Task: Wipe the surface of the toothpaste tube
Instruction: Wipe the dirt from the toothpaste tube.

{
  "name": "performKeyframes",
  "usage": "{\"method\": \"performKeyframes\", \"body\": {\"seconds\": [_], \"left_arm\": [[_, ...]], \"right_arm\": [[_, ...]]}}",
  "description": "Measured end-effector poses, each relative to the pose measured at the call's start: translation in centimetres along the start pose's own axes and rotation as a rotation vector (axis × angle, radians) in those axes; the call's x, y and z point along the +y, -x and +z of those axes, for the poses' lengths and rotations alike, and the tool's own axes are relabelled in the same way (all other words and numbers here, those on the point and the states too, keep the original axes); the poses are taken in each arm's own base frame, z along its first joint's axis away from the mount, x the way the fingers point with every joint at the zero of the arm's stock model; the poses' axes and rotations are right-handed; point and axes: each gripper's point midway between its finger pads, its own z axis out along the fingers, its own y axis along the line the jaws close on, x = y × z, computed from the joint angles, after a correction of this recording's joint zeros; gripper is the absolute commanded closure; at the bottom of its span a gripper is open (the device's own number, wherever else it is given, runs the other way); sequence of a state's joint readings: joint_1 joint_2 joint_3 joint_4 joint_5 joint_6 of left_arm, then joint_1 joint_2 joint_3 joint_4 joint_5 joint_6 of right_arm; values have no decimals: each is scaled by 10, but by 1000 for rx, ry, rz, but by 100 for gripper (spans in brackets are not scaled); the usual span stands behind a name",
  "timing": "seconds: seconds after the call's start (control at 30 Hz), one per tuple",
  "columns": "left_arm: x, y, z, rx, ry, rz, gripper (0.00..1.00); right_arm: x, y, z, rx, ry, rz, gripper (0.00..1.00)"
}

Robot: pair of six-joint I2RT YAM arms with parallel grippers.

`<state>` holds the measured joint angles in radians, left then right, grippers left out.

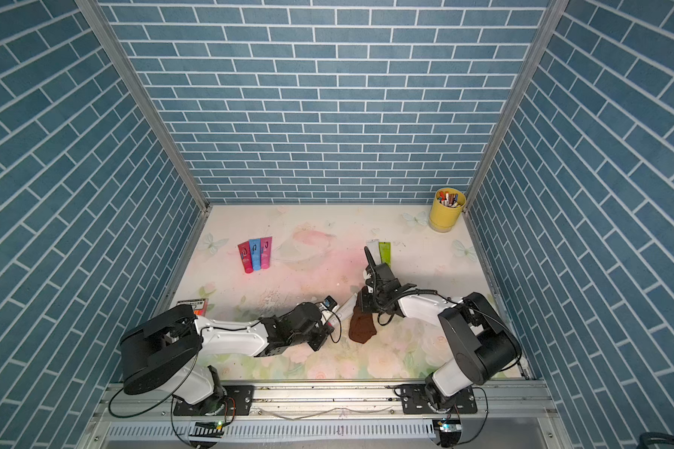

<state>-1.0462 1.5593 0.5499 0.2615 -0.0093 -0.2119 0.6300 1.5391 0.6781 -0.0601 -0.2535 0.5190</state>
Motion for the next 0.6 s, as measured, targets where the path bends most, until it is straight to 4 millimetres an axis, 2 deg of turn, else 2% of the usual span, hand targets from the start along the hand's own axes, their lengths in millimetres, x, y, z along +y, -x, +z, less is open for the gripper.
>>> {"method": "performKeyframes", "body": {"seconds": [0.27, 0.33, 0.5, 0.6], "left_arm": [[1, -1, 0, 4, 2, -2, 94], [1, -1, 0, 5, 2, -2, 95], [1, -1, 0, 4, 3, -2, 95], [1, -1, -1, 4, 5, -3, 95]], "right_arm": [[54, -13, 6, 4, 132, -93, 100], [61, -17, 6, 11, 166, -99, 100], [65, -19, 8, 29, 196, -98, 100], [57, -14, 9, 45, 211, -59, 100]]}}
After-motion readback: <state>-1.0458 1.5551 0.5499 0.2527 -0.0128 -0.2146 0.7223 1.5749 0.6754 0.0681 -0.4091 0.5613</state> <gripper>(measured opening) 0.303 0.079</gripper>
